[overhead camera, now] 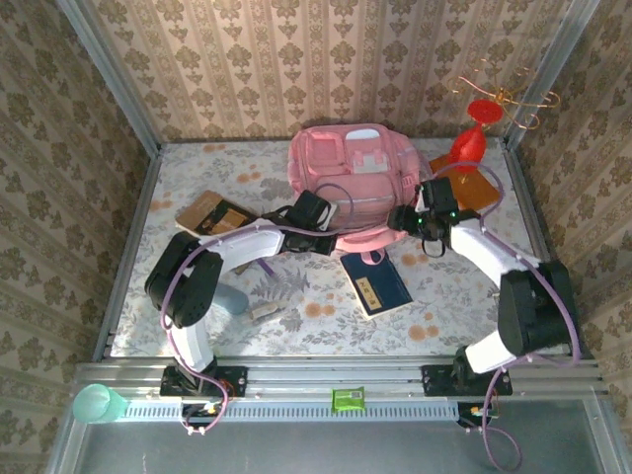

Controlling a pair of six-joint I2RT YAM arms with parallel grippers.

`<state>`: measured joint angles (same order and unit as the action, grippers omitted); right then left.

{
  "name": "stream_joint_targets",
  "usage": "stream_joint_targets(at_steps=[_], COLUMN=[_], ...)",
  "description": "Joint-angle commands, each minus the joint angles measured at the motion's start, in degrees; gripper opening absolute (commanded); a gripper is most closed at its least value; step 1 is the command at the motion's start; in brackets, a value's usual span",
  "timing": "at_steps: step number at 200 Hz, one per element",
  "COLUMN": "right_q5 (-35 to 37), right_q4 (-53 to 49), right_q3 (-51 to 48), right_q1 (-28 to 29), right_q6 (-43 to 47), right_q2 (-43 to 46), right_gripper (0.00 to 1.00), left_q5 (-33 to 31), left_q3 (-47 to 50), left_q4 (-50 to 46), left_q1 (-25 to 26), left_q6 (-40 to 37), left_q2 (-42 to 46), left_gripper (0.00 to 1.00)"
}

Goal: Pack the student bag

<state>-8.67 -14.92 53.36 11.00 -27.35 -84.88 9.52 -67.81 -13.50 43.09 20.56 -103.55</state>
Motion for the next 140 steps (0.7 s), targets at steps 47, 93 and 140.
stream_joint_targets(at_steps=[47,93,140], right_q5=[-2.71,-4.05,-7.30], right_q4=[15.50,22.82,20.54], right_q3=[-8.16,-8.22,-10.43], right_q1=[5.62,4.54,-0.95], right_q6=[-15.26,-16.15,-12.68], right_q2=[-4.11,-8.39,-3.28], right_gripper=[0.91,0.51,0.03], left_q5=[-0.56,-5.65,-14.41], left_q3=[-0.12,1.01,0.44], left_q4=[-1.62,-2.87,-6.06], left_q1=[0.85,0.81,0.72], left_q6=[-1.25,-2.69,-6.63], left_q2=[1.61,1.24,1.49], left_gripper=[0.00,0.00,0.00])
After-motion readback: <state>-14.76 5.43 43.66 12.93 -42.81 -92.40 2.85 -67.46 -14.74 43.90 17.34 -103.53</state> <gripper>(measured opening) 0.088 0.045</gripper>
